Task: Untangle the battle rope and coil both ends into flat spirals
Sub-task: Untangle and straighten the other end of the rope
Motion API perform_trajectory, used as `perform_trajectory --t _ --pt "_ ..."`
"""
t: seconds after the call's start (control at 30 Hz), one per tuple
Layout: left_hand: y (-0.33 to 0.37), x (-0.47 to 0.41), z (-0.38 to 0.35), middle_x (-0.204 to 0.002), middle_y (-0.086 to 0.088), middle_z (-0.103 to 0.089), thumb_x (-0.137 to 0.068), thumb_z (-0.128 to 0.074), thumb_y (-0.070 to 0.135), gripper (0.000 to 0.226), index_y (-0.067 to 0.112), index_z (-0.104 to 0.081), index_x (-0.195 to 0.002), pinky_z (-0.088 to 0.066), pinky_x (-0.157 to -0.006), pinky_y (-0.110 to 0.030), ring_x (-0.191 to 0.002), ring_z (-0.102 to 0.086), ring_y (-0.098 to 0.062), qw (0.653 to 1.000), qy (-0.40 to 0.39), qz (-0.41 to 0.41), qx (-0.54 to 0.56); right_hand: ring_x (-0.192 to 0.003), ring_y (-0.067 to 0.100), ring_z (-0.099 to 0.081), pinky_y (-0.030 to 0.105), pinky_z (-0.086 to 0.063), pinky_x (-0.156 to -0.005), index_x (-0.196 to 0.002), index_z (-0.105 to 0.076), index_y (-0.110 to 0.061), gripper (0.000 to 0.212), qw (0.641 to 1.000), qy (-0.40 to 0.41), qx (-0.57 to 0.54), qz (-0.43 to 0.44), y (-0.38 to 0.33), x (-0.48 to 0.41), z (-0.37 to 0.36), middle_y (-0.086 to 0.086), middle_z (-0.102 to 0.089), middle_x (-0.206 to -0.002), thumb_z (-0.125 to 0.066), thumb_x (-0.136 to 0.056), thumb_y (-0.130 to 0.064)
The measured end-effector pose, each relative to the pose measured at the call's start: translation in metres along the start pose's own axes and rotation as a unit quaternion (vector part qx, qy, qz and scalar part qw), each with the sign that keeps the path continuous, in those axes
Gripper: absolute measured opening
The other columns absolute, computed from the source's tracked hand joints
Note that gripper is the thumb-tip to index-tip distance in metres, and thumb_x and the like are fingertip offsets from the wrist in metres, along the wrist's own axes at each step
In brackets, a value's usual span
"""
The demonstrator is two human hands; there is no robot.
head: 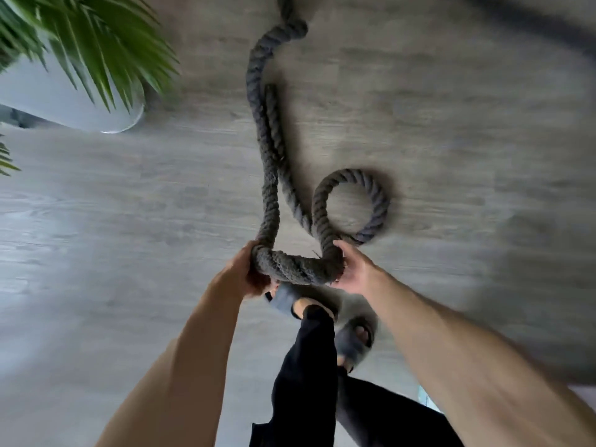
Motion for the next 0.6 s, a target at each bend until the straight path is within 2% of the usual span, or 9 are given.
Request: perform_trajectory --t 0.13,0.23,0.27,0.33,0.4,0.43,0.5,0.53,0.6 --pt "-0.03 0.004 0.002 -0.06 -0.011 -0.061 -0.092 -0.058 0.041 0.033 0.008 -0.055 -0.086 -0.052 -0.04 -0.028 -0.045 -0.062 -0.024 0.998 0.029 0.02 -0.054 -0.063 0.032 -0.073 0.04 -0.059 -0.053 -0.109 -0.053 0.001 0.032 0.993 -0.006 -0.099 0.069 0.007 0.017 0.015 0.024 -0.072 -0.075 -0.049 -0.103 -0.03" --pt "-0.057 0.012 0.01 -0.082 -0.016 -0.063 -0.098 -0.055 0.042 0.037 0.006 -0.053 -0.101 -0.054 -0.036 -0.035 -0.064 -0.062 -0.03 0.989 0.095 -0.022 -0.114 -0.049 0.026 -0.064 0.034 -0.056 -0.048 -0.099 -0.053 0.005 0.017 0.98 0.097 -0.092 0.15 0.019 0.033 0.056 0.017 -0.065 -0.061 -0.058 -0.098 -0.012" --pt "-0.064 0.012 0.012 -0.09 -0.018 -0.063 -0.098 -0.056 0.04 0.037 0.004 -0.052 -0.106 -0.054 -0.036 -0.036 -0.068 -0.062 -0.032 0.98 0.118 -0.056 -0.148 -0.052 0.026 -0.063 0.036 -0.056 -0.051 -0.102 -0.054 0.004 0.017 0.973 0.146 -0.046 0.171 0.024 0.036 0.073 0.017 -0.062 -0.065 -0.061 -0.096 -0.01" --pt "-0.08 0.014 0.011 -0.094 -0.021 -0.062 -0.098 -0.058 0.032 0.034 -0.001 -0.052 -0.106 -0.054 -0.037 -0.035 -0.07 -0.062 -0.034 0.97 0.135 -0.103 -0.176 -0.078 0.034 -0.068 0.047 -0.06 -0.074 -0.123 -0.049 0.005 0.039 0.952 0.229 0.036 0.202 0.038 0.043 0.104 0.023 -0.063 -0.09 -0.065 -0.094 -0.015" --pt "-0.1 0.009 0.007 -0.073 -0.016 -0.057 -0.1 -0.056 0.026 0.028 0.001 -0.053 -0.089 -0.052 -0.038 -0.031 -0.059 -0.057 -0.027 0.98 0.109 -0.097 -0.138 -0.101 0.035 -0.065 0.041 -0.054 -0.089 -0.138 -0.033 0.0 0.058 0.926 0.293 0.095 0.217 0.05 0.057 0.124 0.021 -0.059 -0.109 -0.065 -0.096 -0.025" --pt "-0.108 0.005 0.004 -0.06 -0.011 -0.05 -0.102 -0.052 0.027 0.032 0.004 -0.05 -0.079 -0.049 -0.037 -0.026 -0.048 -0.051 -0.022 0.986 0.082 -0.09 -0.115 -0.105 0.033 -0.063 0.033 -0.049 -0.086 -0.142 -0.026 0.001 0.065 0.914 0.322 0.106 0.222 0.055 0.064 0.133 0.019 -0.058 -0.114 -0.063 -0.097 -0.027" --pt "-0.116 -0.005 -0.003 -0.043 -0.003 -0.036 -0.105 -0.042 0.037 0.047 0.011 -0.04 -0.066 -0.036 -0.038 -0.019 -0.032 -0.036 -0.016 0.993 0.046 -0.084 -0.072 -0.111 0.035 -0.062 0.03 -0.043 -0.079 -0.142 -0.025 0.005 0.066 0.9 0.36 0.106 0.222 0.065 0.069 0.148 0.022 -0.059 -0.125 -0.062 -0.098 -0.028" --pt "-0.116 -0.012 -0.007 -0.044 -0.003 -0.035 -0.105 -0.036 0.045 0.05 0.012 -0.039 -0.067 -0.036 -0.043 -0.021 -0.033 -0.036 -0.016 0.994 0.042 -0.084 -0.054 -0.114 0.037 -0.061 0.031 -0.043 -0.078 -0.14 -0.026 0.005 0.063 0.899 0.372 0.096 0.212 0.068 0.069 0.152 0.025 -0.058 -0.129 -0.061 -0.099 -0.027" --pt "-0.11 -0.027 -0.011 -0.063 -0.009 -0.048 -0.103 -0.03 0.052 0.052 0.011 -0.049 -0.079 -0.048 -0.066 -0.032 -0.055 -0.05 -0.021 0.993 0.057 -0.092 -0.037 -0.114 0.04 -0.06 0.032 -0.042 -0.079 -0.138 -0.028 0.002 0.056 0.902 0.381 0.072 0.19 0.073 0.067 0.156 0.027 -0.055 -0.131 -0.059 -0.1 -0.025"
Point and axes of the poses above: each hand's wrist, its own x-axis away from the middle knuckle, its own z-axis out of the back of the hand, y = z × x, the point moved 7 cm from there along -x, towards the middle knuckle
